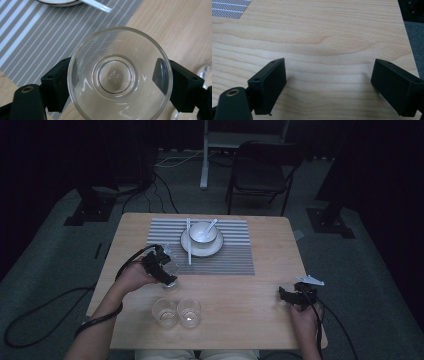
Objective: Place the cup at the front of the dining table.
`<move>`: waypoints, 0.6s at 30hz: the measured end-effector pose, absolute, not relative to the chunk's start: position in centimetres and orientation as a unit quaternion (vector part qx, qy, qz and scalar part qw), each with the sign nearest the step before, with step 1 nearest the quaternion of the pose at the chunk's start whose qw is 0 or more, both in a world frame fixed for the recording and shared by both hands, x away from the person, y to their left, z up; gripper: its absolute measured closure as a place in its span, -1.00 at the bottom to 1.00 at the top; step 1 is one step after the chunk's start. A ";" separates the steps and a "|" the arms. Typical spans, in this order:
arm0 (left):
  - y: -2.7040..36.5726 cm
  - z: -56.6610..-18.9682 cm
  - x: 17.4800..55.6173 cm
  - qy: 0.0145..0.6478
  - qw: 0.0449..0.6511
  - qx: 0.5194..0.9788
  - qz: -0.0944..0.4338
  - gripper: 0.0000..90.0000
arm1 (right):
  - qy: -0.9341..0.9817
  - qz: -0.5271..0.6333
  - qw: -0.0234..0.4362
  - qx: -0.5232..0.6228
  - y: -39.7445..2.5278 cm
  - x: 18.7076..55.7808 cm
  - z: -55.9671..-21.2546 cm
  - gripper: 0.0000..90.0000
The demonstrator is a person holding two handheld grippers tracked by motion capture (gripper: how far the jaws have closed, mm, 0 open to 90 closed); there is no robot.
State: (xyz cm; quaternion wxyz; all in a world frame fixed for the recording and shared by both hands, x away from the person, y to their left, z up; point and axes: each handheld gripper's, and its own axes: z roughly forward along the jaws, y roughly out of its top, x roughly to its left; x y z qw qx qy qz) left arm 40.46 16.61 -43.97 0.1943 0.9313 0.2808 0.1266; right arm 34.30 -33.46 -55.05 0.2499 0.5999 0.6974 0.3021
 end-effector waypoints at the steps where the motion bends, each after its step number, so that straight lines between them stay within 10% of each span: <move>1: 16.8 -43.9 40.8 0.291 0.192 0.928 0.133 -0.59 | 0.697 0.302 0.250 0.600 -33.5 34.3 -55.1 -0.73; 18: 17.4 -43.3 45.6 0.371 0.191 0.892 0.176 -0.59 | 0.698 0.302 0.250 0.599 -33.5 34.3 -55.1 -0.73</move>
